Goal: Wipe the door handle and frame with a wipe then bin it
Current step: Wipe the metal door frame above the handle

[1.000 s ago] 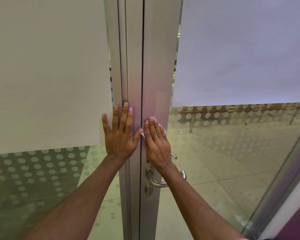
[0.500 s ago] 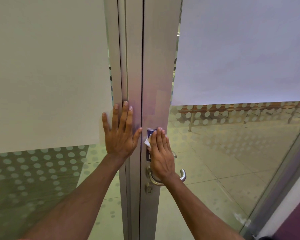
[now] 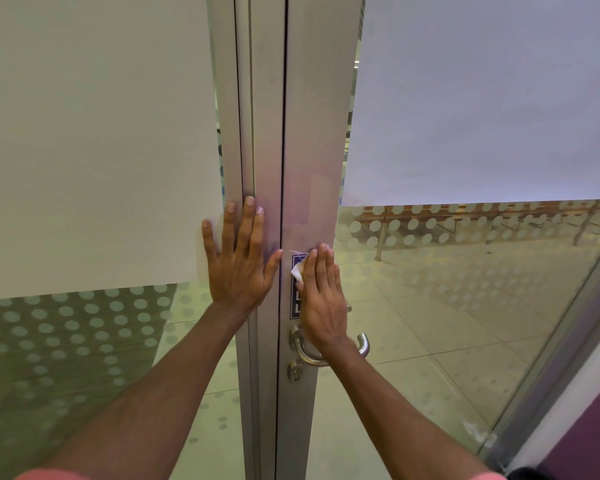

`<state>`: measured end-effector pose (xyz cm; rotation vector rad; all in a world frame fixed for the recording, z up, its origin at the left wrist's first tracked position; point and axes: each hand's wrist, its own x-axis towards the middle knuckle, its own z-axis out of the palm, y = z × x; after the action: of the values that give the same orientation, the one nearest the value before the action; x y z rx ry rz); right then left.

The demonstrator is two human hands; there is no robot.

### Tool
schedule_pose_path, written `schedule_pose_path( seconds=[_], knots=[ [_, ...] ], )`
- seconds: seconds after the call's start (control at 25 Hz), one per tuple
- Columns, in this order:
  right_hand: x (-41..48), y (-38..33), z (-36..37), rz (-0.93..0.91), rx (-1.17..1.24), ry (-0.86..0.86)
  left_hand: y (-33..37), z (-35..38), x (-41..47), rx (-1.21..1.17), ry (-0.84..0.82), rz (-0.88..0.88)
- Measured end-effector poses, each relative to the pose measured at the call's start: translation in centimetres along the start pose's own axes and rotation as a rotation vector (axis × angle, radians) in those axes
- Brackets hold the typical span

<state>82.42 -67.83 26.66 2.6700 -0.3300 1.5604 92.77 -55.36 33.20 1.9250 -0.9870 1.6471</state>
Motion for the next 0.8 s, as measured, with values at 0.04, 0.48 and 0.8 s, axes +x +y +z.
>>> schedule_pose_path(
  seconds=[0.04, 0.48, 0.8],
  knots=[
    [1.5, 0.0, -0.3, 0.004, 0.008, 0.027, 0.0, 0.0, 0.0, -0.005, 0.004, 0.002],
    [3.0, 1.6, -1.3, -0.249, -0.093, -0.012, 0.1, -0.4, 0.1, -0.004, 0.007, 0.006],
    [0.2, 5.2, -0.6, -0.515, -0.182, -0.196, 0.1, -0.2, 0.2, 0.008, 0.007, -0.002]
  ],
)
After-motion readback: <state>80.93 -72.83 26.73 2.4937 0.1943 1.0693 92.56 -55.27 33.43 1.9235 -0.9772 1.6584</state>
